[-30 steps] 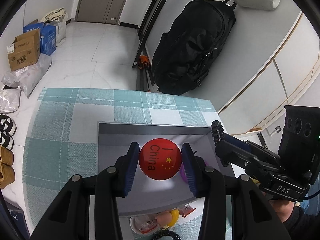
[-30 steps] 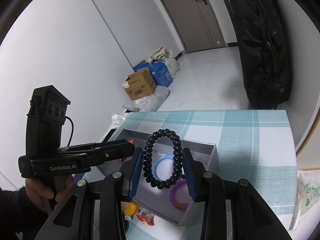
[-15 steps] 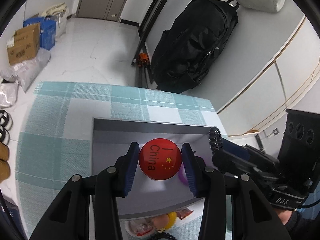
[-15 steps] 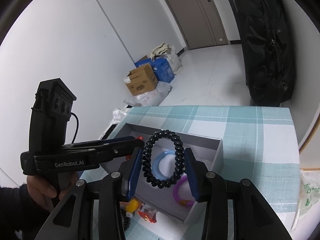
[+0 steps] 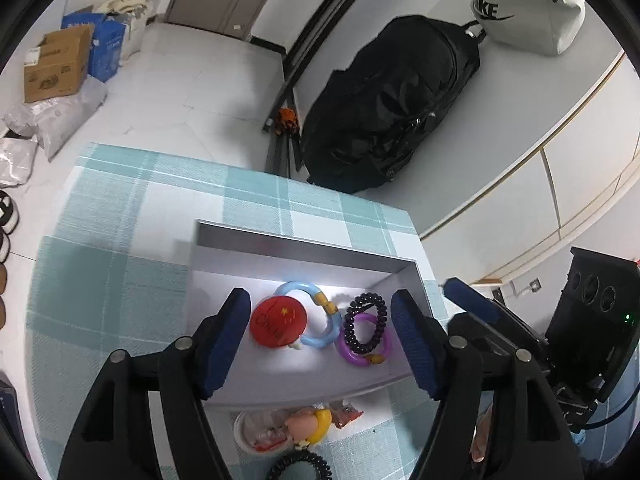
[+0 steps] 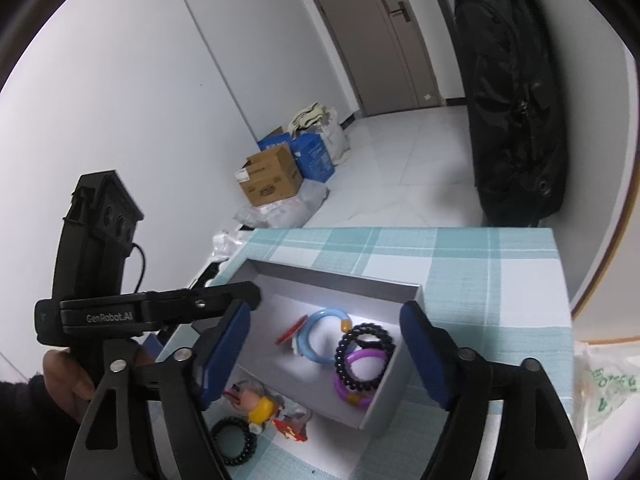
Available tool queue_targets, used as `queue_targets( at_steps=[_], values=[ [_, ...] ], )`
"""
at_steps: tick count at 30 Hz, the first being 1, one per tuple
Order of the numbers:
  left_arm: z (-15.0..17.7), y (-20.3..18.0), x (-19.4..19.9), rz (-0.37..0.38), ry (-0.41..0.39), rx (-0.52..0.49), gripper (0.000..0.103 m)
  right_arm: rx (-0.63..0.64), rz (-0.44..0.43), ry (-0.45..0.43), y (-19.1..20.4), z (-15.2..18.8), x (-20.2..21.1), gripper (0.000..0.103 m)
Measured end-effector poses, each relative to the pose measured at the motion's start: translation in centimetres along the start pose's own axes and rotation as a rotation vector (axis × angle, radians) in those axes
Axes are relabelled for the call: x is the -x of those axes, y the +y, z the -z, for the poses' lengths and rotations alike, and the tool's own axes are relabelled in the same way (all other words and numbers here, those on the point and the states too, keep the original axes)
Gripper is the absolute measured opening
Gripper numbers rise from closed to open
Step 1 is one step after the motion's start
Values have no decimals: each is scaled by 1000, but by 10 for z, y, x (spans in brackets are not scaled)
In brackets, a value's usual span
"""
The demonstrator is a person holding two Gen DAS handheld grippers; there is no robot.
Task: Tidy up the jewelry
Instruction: 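Carry the badge and black bracelet into the white box and open both grippers, then raise both open grippers away from the white box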
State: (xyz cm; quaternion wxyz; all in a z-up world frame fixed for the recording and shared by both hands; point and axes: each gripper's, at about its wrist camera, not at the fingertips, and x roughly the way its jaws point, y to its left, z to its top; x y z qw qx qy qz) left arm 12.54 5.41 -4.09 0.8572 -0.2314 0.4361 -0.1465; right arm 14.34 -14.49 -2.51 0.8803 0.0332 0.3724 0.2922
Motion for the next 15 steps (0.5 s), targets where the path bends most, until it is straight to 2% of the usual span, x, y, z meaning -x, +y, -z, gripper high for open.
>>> queue_targets(
  at_steps=[11,15],
  values=[
    [17,-16,23,-118,-43,-87,69,17,32,-25,10,7,22,94],
    [25,-13,30,-131,-55,-78,69,39,42,-25,16,12,28,96]
  ],
)
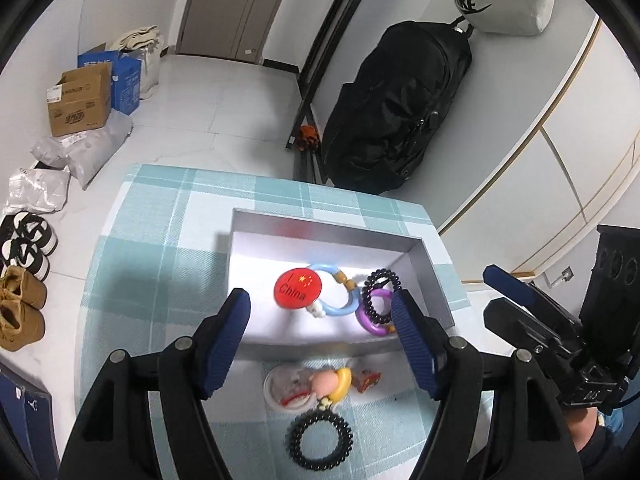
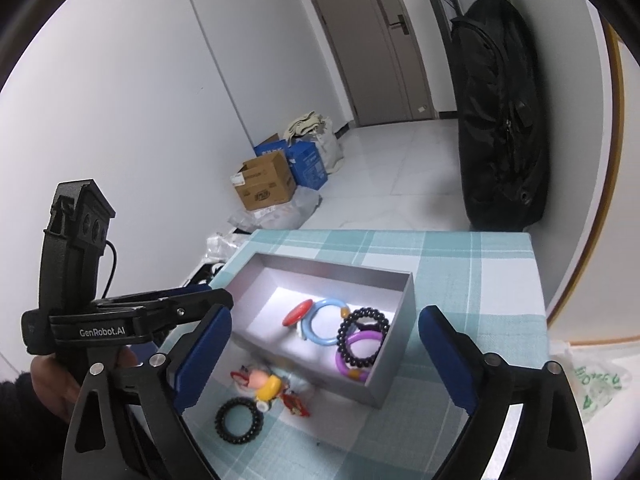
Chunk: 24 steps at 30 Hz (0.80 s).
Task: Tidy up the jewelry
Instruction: 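Raise both open grippers away from the white box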
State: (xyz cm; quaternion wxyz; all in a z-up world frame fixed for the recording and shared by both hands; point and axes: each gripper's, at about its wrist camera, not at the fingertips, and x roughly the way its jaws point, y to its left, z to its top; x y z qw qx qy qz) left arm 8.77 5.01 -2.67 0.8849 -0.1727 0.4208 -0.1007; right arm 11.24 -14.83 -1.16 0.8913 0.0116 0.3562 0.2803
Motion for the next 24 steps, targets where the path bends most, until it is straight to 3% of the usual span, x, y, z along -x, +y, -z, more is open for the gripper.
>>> queue_targets(
  at_steps=[5,9,24],
  values=[
    [12,-1,12,-49,-26,-21,70,14,21,11,4,6,5,100],
    [22,0,17,-77,-23,-23,78,23,42,25,9,12,7,103],
    [66,-6,8,-127,111,-139,79,34,141,128,14,41,9,103]
  ],
)
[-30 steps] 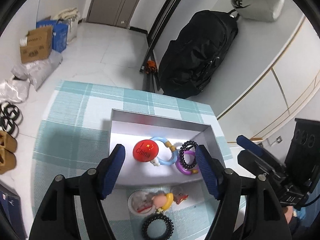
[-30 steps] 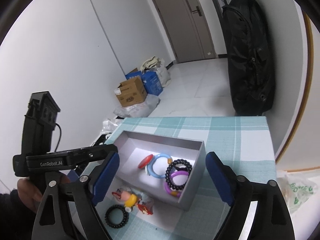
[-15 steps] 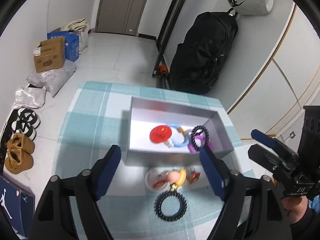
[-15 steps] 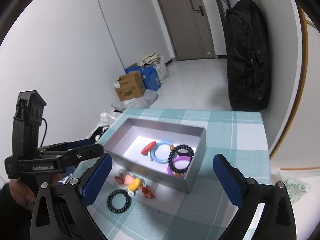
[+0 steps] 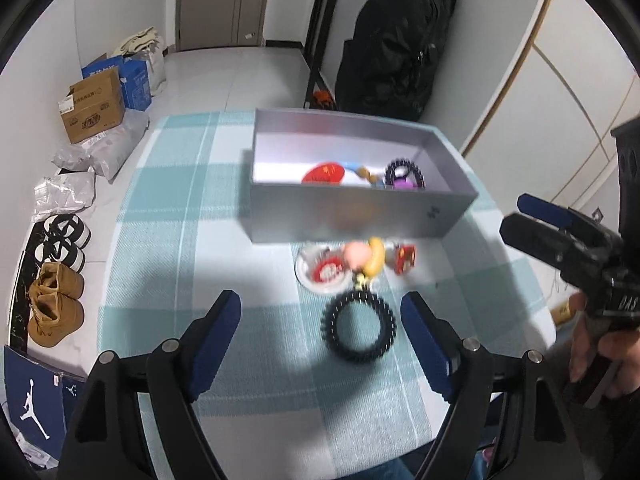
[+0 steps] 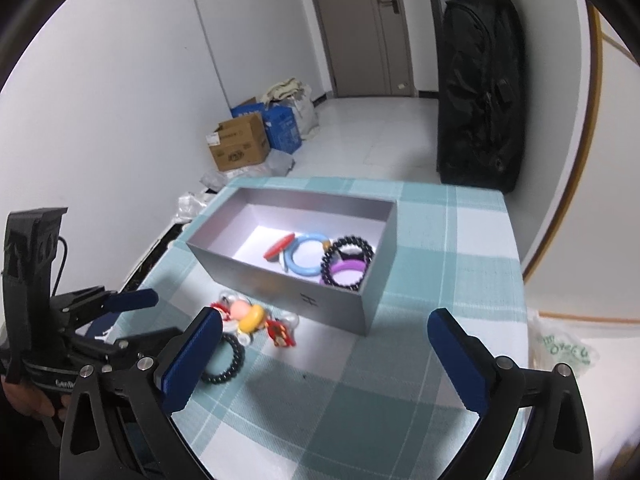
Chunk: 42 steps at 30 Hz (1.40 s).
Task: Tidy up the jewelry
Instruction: 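Raise both open grippers away from the white box, then move the left gripper toward the remaining black beaded bracelet on the cloth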
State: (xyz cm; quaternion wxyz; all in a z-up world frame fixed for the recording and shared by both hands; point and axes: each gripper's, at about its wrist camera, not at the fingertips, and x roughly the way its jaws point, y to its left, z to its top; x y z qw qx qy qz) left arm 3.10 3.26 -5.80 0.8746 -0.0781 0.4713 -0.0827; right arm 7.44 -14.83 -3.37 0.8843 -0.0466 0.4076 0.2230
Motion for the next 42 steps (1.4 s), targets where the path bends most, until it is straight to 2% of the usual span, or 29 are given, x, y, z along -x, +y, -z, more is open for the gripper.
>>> queue_targets(
  at_steps=[4,7,10,13,15,19,23,26,28,34,42],
  values=[
    [5,-7,-9,-3,35,-38,79,-29,27,97,-4,10,-12,103],
    [8,-13,-18,-11,66,-62,79,-27,52,131,-7,17,-13,103],
    [9,-16,-23,-15,99,-58,79,-34,62,118,-13,18,-6,103],
    [9,-21,-26,-56,102,-71,79,-69,61,112,-21,19,0,103],
    [9,-28,-26,-60,91,-98,79,-92,60,108,-27,19,3,103],
    [13,-37,-34,-124,112,-154,79,-116,58,97,-31,17,8,103],
    [13,-40,-32,-108,106,-153,79,-110,55,86,-29,15,12,103],
    [15,-41,-31,-103,99,-169,64,-106,47,82,-28,15,13,103],
    [14,-42,-30,-92,98,-174,46,-110,46,81,-29,15,13,103],
    [13,-38,-28,-37,106,-150,39,-118,45,84,-31,16,13,103],
    [7,-22,-21,42,120,-52,38,-109,31,100,-28,18,6,103]
  ],
)
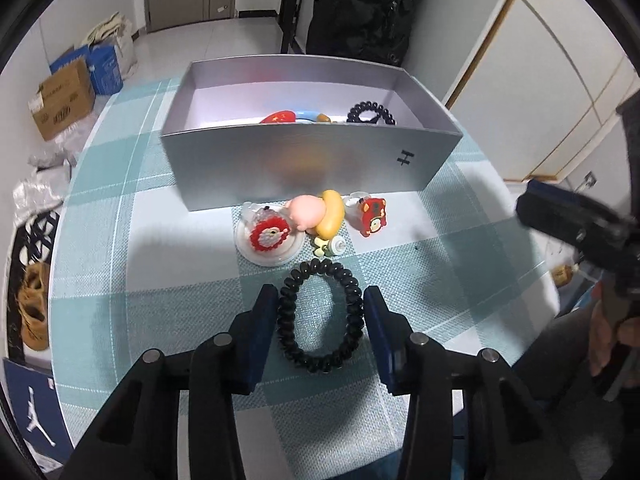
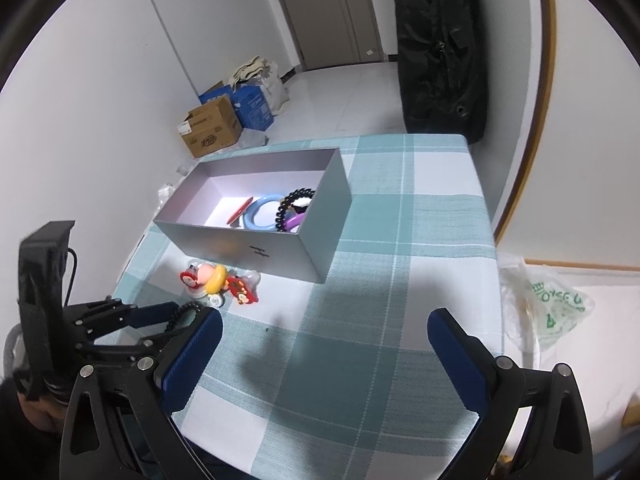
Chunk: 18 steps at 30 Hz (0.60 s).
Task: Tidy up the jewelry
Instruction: 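Move the left gripper toward the remaining black beaded bracelet on the cloth, then close the left gripper on the black beaded bracelet and lift it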
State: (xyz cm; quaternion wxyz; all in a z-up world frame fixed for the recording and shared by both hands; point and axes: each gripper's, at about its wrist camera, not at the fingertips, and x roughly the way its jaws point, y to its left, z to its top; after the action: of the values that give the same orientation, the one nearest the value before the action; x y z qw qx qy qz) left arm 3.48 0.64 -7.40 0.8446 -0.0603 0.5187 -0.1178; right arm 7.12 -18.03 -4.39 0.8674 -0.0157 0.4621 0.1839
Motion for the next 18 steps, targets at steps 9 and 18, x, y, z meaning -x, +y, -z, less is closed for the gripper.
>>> queue_targets(
  at_steps=[9,18],
  values=[
    [-9,9,32,85,-96,61,38,76,-31,48,25,1,-21,91],
    [-16,22,56,116,-189,103,38,98,-73,110,51,-7,-53,72]
  ],
)
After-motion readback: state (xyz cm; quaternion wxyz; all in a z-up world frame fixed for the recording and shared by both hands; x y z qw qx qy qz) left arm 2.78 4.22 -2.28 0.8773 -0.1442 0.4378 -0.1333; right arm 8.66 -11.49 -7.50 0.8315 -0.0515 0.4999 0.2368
